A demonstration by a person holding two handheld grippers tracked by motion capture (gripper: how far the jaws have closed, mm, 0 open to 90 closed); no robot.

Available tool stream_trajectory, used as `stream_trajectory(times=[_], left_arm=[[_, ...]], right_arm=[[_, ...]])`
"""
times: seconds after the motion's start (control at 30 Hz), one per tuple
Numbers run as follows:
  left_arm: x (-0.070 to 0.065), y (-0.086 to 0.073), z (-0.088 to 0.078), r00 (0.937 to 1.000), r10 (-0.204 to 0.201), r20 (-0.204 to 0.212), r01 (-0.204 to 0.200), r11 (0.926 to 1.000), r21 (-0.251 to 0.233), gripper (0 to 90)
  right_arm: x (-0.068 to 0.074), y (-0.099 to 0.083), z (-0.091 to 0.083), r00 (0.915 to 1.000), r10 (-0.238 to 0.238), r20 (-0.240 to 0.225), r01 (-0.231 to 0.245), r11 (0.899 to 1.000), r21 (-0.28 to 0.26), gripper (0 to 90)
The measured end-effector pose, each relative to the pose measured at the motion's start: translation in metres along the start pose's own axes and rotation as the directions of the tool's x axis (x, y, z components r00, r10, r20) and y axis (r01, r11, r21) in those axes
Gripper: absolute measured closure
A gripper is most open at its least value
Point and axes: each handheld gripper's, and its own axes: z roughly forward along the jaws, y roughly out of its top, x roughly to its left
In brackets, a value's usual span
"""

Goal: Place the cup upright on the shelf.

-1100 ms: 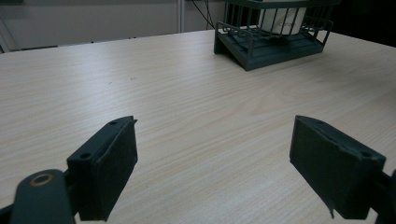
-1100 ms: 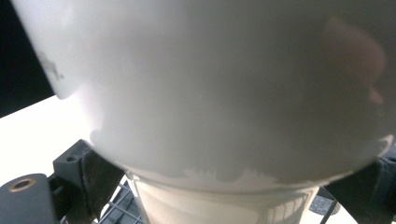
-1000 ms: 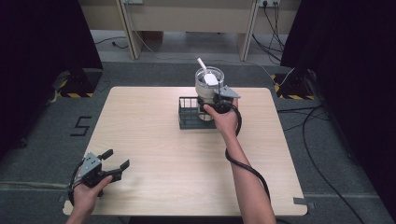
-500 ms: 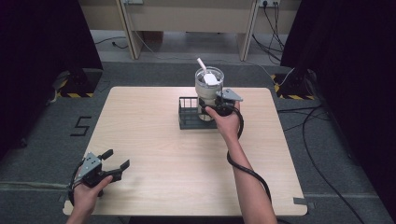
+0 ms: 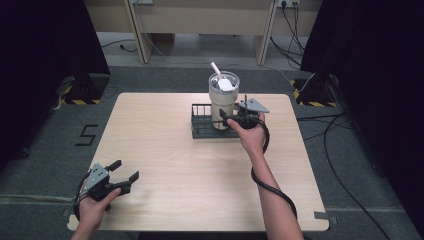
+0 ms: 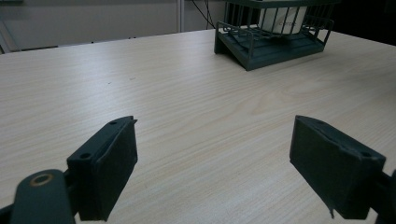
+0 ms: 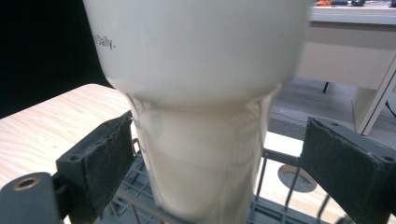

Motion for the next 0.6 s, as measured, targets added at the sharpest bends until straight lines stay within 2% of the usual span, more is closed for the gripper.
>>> stream_trajectory(times=[0.33, 0.6], left_arm=[[-0.001, 0.000, 0.000, 1.0000, 0.004, -0.001, -0.004, 1.0000, 0.002, 14.5], [-0.002, 0.000, 0.000, 1.0000, 0.007, 0.000, -0.007, 1.0000, 0.004, 14.5]], right_arm=[[-0.005, -0.011, -0.024, 1.0000, 0.004, 0.001, -0.004, 1.000, 0.011, 10.8], [-0.012, -0.021, -0.052, 0.9998, 0.016, 0.011, -0.016, 1.000, 0.000, 10.9]])
